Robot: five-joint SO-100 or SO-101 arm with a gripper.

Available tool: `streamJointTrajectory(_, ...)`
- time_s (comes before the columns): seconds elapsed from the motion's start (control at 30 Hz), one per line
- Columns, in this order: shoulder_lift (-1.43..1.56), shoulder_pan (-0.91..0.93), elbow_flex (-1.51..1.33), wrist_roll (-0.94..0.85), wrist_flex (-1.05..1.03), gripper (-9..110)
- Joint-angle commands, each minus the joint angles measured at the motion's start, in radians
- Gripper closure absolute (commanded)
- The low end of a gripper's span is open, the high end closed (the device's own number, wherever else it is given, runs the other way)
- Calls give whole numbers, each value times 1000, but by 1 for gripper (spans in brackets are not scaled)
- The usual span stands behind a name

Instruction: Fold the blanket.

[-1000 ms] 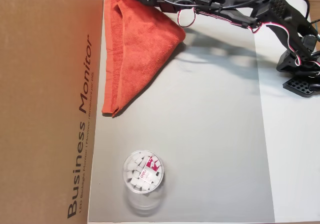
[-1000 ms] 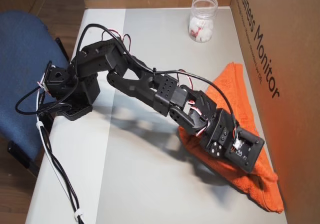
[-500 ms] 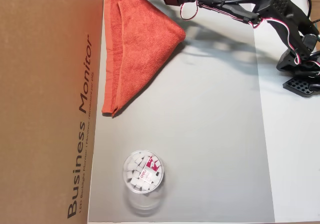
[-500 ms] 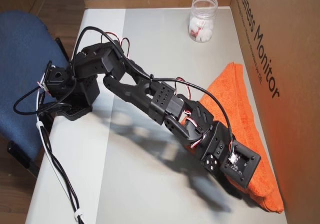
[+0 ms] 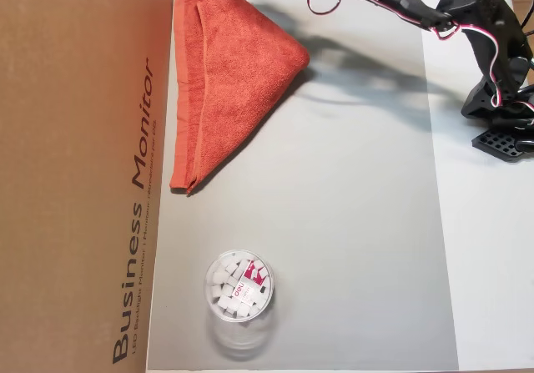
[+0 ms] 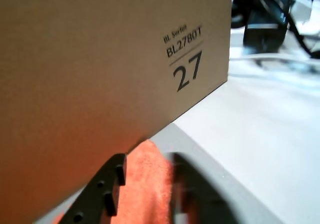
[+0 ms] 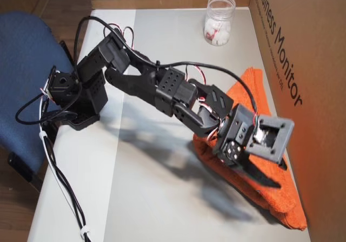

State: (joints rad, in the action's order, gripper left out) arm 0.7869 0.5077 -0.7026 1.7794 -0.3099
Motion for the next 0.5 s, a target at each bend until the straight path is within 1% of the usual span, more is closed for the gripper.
streamJointTrajectory(0.0, 91, -14, -15, -86, 23, 102)
streamJointTrajectory(0.2, 69, -77, -32, -94, 48, 102)
streamJointTrajectory(0.27, 52, -98, -54, -94, 127, 102)
streamJointTrajectory(0.47, -11, -166, -147, -107, 457, 102)
